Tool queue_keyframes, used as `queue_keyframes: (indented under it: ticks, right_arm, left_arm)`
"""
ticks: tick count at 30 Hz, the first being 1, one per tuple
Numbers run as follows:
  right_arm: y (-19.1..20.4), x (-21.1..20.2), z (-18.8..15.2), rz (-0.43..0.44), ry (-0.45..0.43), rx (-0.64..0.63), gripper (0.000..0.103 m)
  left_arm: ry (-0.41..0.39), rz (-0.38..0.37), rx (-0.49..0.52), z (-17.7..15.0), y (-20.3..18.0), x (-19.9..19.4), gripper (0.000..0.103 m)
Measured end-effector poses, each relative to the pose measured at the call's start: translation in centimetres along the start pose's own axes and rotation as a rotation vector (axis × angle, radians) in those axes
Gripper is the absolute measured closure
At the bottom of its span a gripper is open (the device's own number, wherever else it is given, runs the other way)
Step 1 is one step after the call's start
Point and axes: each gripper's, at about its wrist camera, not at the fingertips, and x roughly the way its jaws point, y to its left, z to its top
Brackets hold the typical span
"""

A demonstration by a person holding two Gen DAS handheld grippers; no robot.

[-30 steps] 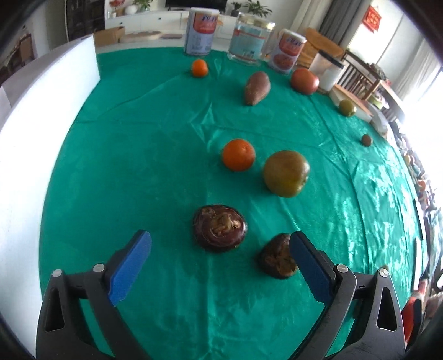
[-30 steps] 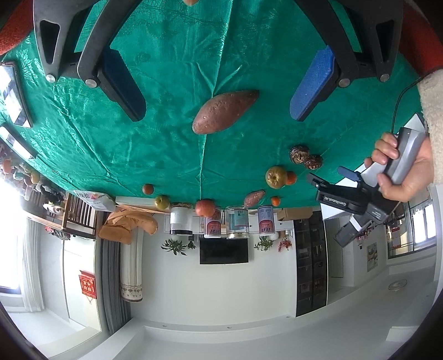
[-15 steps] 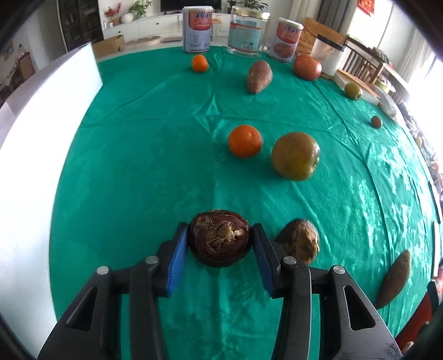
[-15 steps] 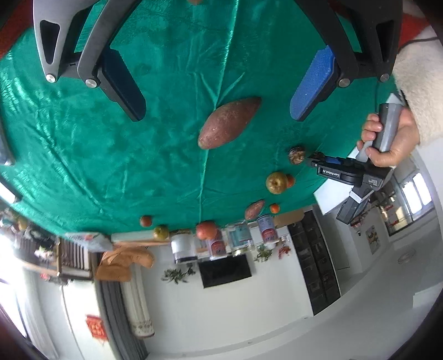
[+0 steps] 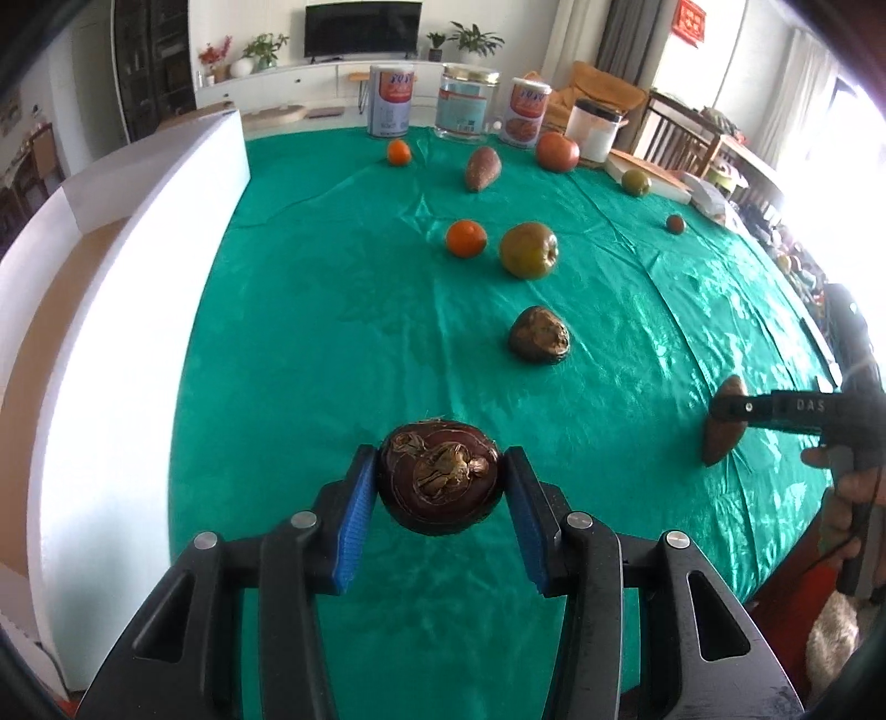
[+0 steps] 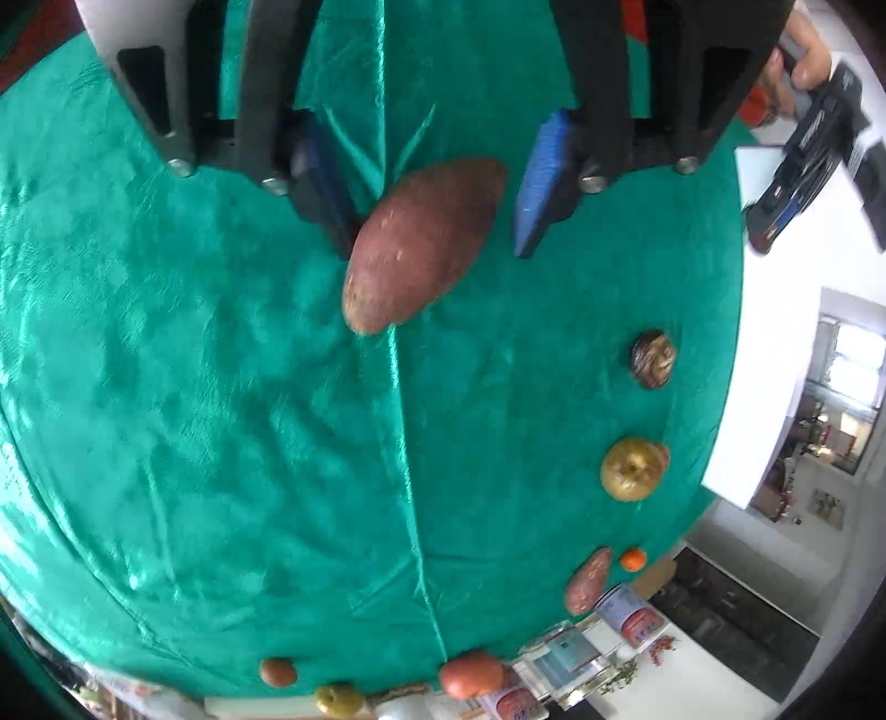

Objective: Organize fruits
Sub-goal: 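Carry the brown fruit to the box with the left tool while the right tool grasps the sweet potato, then open both tools over the box, dropping the brown fruit and sweet potato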

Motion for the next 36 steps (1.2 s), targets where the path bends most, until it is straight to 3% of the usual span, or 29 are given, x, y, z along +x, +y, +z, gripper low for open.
queue_keyframes:
  ticks: [5,8,11,14,16,21,24,28,32,35,36]
  right_arm:
    - [-0.6,0.2,1.1,0.029,0.044,0.041,0.060]
    - [-0.8,-0.5,1.7,0.159,0.082,0.089,0.060]
    - [2.4,-2.7,2.5,0.259,0.071,0.041,0.060]
    - [8.6,-5.0,3.6,0.360,0.053,-0.065,0.060]
    - [14.4,-6.0,3.9,0.428,0.049,-0.175,0.060]
    - [30.4,-4.7,0.5,0.532,0.097,-0.478,0.060]
    - [37.6,-1.4,-2.8,0.528,0.147,-0.609,0.060]
    - [43.4,3.7,-6.4,0.439,0.184,-0.766,0.060]
    - [45.8,7.5,-8.1,0.374,0.219,-0.801,0.059]
    - [46.2,7.3,-6.7,0.381,0.174,-0.767,0.057]
    - [46.0,6.5,-5.9,0.397,0.155,-0.752,0.052]
  left_arm:
    - [-0.011,-0.054,-0.016,-0.4,0.4,-1.9,0.056]
    - [-0.023,-0.111,-0.068,-0.2,2.0,-4.1,0.056]
    - [-0.076,-0.134,-0.121,1.0,4.9,-8.1,0.056]
    - [-0.145,-0.069,-0.165,2.3,8.7,-11.8,0.056]
    - [-0.180,0.032,-0.204,2.8,11.9,-13.3,0.056]
    - [-0.125,0.213,-0.331,1.8,19.7,-12.1,0.056]
    - [-0.067,0.255,-0.380,0.3,22.5,-10.5,0.056]
    - [-0.031,0.276,-0.432,-1.6,24.8,-9.4,0.055]
    - [-0.018,0.297,-0.457,-2.6,26.3,-8.7,0.054]
    - [-0.026,0.320,-0.459,-2.5,26.2,-8.8,0.043]
    - [-0.034,0.325,-0.461,-2.4,26.1,-8.9,0.039]
